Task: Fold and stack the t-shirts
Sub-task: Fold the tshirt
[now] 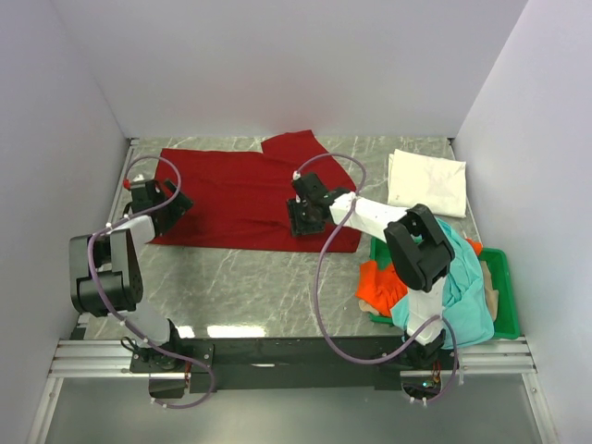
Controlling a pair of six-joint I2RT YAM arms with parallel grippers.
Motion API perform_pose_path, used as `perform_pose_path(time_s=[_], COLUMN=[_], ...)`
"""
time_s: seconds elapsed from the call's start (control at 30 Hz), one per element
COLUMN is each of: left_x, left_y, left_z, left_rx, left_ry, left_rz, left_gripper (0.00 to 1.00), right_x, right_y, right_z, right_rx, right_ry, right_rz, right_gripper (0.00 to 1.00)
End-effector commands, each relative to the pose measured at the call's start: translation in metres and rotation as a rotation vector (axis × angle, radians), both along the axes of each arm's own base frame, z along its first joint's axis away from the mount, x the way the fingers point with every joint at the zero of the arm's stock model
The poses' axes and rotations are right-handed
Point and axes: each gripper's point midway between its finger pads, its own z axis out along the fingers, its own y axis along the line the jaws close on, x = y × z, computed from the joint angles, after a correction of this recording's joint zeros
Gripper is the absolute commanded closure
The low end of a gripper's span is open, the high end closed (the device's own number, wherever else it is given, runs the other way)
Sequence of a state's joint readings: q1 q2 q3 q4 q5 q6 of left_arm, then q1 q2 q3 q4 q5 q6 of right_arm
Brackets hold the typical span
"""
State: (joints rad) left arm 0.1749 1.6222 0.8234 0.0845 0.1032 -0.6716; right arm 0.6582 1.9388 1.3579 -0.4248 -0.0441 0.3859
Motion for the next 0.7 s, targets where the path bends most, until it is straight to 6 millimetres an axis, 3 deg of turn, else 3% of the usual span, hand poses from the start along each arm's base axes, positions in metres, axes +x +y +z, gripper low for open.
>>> perform_pose_path(time_s=[0.0,0.23,0.67], left_x=[0.007,0.001,-0.008], left_y=[0.003,0.013,0.028], left_z=[0.007,0.008,0.004], left_rx=[-0.009,-0.001,-0.008], left_ry=[-0.059,-0.06,-0.062], left_rz=[-0.032,-0.025,0.001], left_gripper=[0.01,0.01,0.01], right_x=[0.02,0.031,0.025], right_y=[0.004,0.007,0.003], right_z=[0.008,0.006,-0.008], right_rx=[-0.001,-0.012,-0.026], right_ry=[-0.045,-0.039,-0.006], right_rz=[-0.027,-0.028,-0.028], right_gripper=[0.47,0.48,0.52])
